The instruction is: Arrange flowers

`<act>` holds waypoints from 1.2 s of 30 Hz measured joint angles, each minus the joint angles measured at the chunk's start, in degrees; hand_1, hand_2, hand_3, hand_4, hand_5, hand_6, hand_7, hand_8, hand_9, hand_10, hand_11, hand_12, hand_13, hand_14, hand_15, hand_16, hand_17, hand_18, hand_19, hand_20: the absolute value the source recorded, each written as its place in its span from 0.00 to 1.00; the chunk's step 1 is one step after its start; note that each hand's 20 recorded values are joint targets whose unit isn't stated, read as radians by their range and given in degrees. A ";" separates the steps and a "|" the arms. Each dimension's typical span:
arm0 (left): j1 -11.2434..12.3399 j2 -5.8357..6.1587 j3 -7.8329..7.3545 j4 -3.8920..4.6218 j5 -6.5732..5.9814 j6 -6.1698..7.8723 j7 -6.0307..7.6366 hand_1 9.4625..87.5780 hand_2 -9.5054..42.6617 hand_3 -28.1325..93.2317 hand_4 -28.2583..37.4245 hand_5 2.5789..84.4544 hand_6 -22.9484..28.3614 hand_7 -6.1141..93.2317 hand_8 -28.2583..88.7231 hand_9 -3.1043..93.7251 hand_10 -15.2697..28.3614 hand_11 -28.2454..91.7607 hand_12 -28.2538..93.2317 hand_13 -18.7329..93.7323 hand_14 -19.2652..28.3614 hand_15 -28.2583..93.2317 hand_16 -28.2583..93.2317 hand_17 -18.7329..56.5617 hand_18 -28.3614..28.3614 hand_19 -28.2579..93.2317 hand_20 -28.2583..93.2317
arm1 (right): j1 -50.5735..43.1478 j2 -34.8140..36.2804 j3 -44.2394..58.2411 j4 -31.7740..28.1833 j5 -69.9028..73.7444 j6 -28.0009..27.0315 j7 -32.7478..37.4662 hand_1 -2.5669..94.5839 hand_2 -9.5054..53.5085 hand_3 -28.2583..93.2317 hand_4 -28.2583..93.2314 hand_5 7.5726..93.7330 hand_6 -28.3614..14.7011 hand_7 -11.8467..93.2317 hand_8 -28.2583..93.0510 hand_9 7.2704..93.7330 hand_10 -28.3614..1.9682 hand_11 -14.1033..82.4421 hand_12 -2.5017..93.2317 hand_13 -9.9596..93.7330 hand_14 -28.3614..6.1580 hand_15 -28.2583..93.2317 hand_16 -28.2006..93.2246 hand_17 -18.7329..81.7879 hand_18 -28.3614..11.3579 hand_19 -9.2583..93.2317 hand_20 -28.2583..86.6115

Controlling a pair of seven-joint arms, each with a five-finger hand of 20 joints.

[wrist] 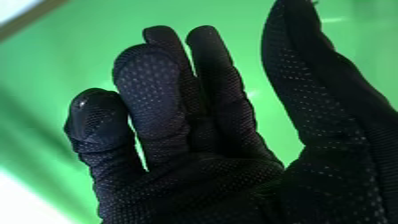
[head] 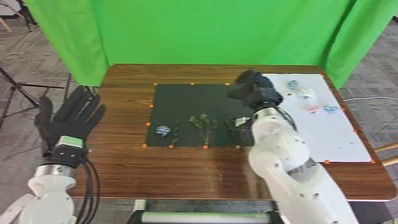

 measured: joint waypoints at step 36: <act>-5.29 3.70 7.43 1.04 -3.76 -0.05 5.50 0.15 0.59 0.74 0.00 0.50 0.59 0.19 0.17 0.39 0.63 0.39 0.31 0.38 0.65 0.48 0.16 0.20 0.71 0.50 0.31 | 4.60 11.65 10.20 17.10 0.10 -14.74 5.76 0.54 0.00 0.88 0.00 0.43 0.49 0.23 0.14 0.40 0.47 0.26 0.13 0.75 0.50 0.86 0.44 0.62 0.17 1.00 0.60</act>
